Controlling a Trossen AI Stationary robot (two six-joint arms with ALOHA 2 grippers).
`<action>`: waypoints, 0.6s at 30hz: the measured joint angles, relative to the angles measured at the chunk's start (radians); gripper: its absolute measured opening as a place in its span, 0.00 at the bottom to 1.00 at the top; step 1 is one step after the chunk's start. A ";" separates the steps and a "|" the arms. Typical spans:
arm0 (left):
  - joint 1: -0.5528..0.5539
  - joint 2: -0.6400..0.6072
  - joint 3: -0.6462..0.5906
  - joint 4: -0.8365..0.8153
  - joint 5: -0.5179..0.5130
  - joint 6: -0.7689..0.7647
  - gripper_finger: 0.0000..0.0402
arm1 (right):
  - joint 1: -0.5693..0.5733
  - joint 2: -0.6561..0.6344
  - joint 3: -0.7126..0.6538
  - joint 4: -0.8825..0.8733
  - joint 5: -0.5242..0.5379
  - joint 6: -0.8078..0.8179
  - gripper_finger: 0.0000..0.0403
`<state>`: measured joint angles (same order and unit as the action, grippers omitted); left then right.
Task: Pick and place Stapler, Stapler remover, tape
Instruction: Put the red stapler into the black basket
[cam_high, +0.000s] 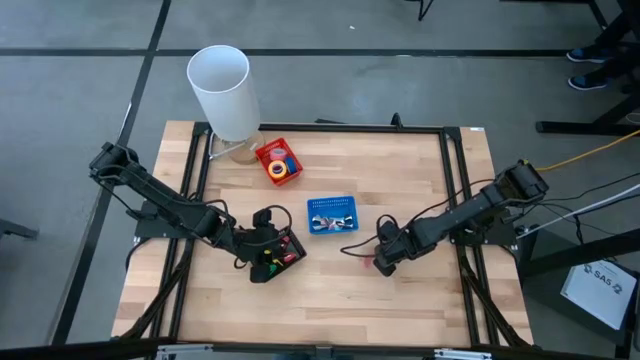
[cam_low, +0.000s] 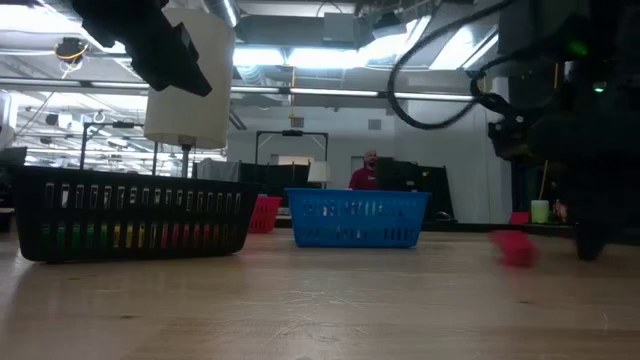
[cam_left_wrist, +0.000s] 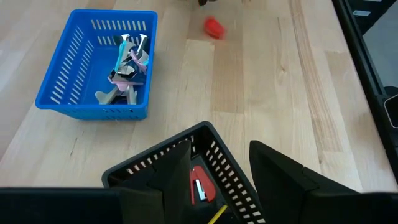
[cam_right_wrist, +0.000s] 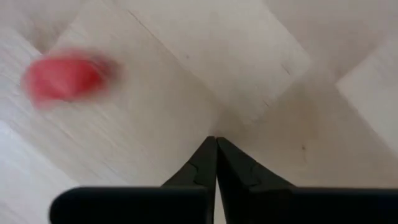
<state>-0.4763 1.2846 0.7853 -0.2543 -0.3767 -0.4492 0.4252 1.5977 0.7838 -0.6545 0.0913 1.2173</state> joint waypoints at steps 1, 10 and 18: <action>0.000 0.000 0.000 0.000 0.000 0.000 0.40 | -0.001 0.001 0.006 0.003 0.010 -0.015 0.02; 0.000 0.000 0.000 0.000 0.001 0.000 0.38 | -0.031 0.001 0.095 0.007 0.034 -0.202 0.02; 0.000 0.000 0.000 0.000 0.001 0.000 0.39 | -0.021 0.003 0.123 0.294 -0.096 -0.804 0.02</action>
<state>-0.4762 1.2846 0.7853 -0.2539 -0.3756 -0.4492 0.4046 1.6006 0.9068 -0.3602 -0.0050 0.4137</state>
